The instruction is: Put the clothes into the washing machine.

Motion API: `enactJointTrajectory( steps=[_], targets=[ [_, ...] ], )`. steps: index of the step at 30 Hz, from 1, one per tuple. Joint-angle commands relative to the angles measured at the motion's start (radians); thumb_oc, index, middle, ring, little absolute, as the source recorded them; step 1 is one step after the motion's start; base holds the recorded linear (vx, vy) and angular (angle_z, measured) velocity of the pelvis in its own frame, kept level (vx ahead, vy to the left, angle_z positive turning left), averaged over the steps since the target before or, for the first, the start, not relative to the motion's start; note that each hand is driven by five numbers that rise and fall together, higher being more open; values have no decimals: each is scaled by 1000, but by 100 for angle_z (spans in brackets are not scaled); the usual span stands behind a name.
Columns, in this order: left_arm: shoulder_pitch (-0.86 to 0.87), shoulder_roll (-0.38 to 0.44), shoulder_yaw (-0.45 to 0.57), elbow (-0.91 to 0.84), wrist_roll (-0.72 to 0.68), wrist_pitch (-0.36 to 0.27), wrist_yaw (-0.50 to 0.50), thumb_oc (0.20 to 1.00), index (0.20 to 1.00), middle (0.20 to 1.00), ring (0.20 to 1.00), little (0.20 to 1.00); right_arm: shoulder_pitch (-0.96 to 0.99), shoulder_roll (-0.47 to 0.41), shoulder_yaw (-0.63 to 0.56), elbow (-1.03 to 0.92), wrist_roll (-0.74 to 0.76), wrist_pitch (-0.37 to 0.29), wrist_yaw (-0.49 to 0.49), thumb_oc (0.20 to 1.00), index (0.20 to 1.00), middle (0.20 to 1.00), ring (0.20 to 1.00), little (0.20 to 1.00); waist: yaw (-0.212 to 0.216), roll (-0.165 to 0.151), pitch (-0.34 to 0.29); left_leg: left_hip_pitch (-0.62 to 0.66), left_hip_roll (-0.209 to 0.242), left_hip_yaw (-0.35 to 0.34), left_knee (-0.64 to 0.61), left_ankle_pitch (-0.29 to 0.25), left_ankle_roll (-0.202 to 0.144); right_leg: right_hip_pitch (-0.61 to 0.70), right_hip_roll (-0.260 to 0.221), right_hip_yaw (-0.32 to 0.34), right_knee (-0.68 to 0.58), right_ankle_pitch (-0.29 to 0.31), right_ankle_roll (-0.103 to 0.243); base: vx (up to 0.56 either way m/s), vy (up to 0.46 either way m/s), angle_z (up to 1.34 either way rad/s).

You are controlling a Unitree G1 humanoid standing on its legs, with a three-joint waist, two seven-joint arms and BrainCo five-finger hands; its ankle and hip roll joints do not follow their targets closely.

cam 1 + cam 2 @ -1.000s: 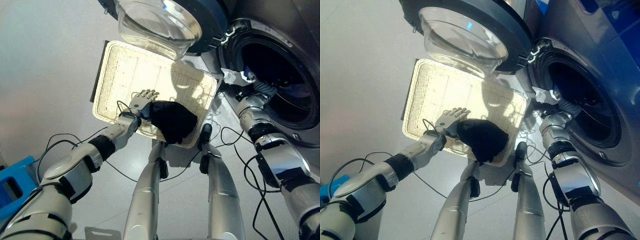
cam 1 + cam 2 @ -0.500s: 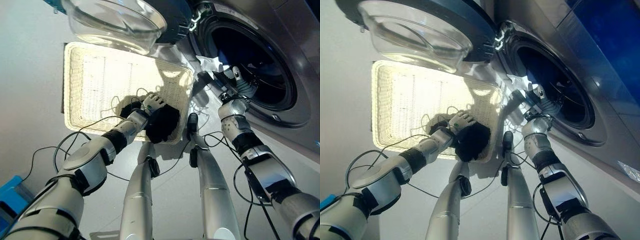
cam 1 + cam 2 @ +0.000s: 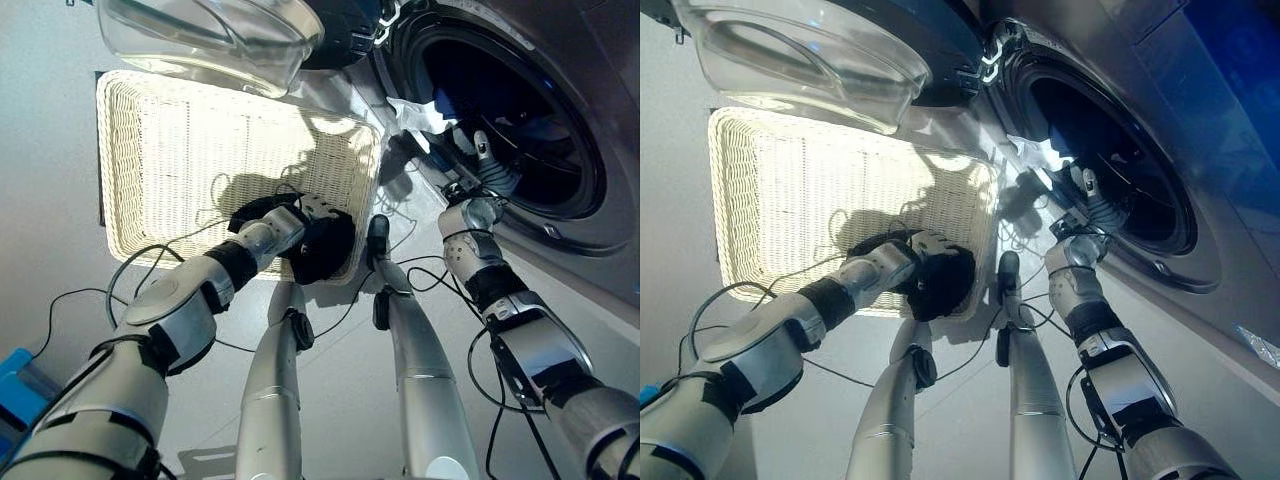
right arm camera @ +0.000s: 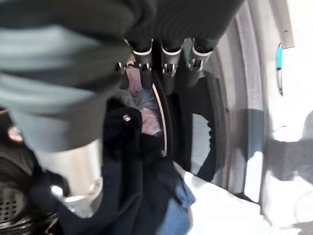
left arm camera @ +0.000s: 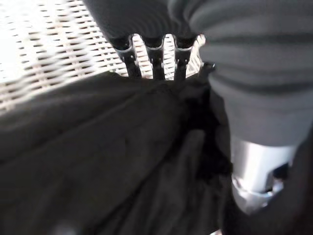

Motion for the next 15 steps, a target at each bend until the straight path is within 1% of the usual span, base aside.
enactJointTrajectory(
  steps=[1, 3, 5, 7, 10, 11, 12, 15],
  targets=[
    [18, 12, -21, 73, 87, 65, -66, 1000, 1000, 1000, 1000, 1000, -29, -12, -50, 6, 25, -66, 8, 1000, 1000, 1000, 1000, 1000, 33, -34, -21, 8, -21, 83, 35, -53, -97, 20, 16, -2, -103, 140, 164, 0, 0, 0],
    [12, 19, -34, 74, 161, 90, -84, 1000, 1000, 1000, 1000, 1000, -28, -13, -51, -2, 50, -84, 14, 1000, 1000, 1000, 1000, 1000, 34, -33, -21, -1, -21, 79, 25, -46, -100, 14, 15, -3, -112, 145, 166, 0, 0, 0],
    [3, 23, -42, 76, 238, 100, -100, 1000, 1000, 1000, 1000, 1000, -24, -13, -57, -10, 61, -97, 17, 1000, 1000, 1000, 1000, 1000, 35, -32, -21, -13, -23, 72, 16, -41, -102, 3, 15, -1, -117, 149, 167, 0, 0, 0],
    [-6, 26, -48, 79, 286, 103, -113, 1000, 1000, 1000, 1000, 1000, -25, -14, -62, -14, 59, -107, 14, 1000, 1000, 1000, 1000, 1000, 34, -32, -21, -21, -23, 70, 8, -37, -103, -5, 13, 0, -124, 155, 168, -6, -12, 5],
    [-13, 29, -57, 79, 327, 129, -145, 1000, 1000, 1000, 1000, 1000, -21, -12, -68, -31, 72, -125, 8, 1000, 1000, 1000, 1000, 1000, 35, -34, -21, -32, -22, 66, -2, -32, -105, -15, 12, 1, -133, 162, 170, -13, -23, 4],
    [-14, 33, -64, 77, 367, 151, -179, 1000, 1000, 1000, 1000, 1000, -15, -10, -71, -39, 80, -142, 5, 1000, 1000, 1000, 1000, 1000, 34, -36, -21, -40, -22, 61, -9, -30, -105, -23, 11, 2, -141, 168, 173, -18, -30, 2],
    [-16, 37, -68, 77, 379, 165, -192, 1000, 1000, 1000, 1000, 1000, -11, -9, -74, -43, 82, -149, 4, 1000, 1000, 1000, 1000, 1000, 34, -37, -21, -44, -23, 58, -13, -28, -104, -27, 11, 3, -145, 171, 173, -17, -26, 3],
    [-15, 42, -70, 76, 389, 180, -228, 1000, 1000, 1000, 1000, 1000, -6, -6, -75, -52, 92, -159, -3, 1000, 1000, 1000, 1000, 1000, 35, -39, -21, -50, -23, 54, -19, -25, -104, -32, 11, 5, -149, 176, 174, 0, 0, 0]
  ],
)
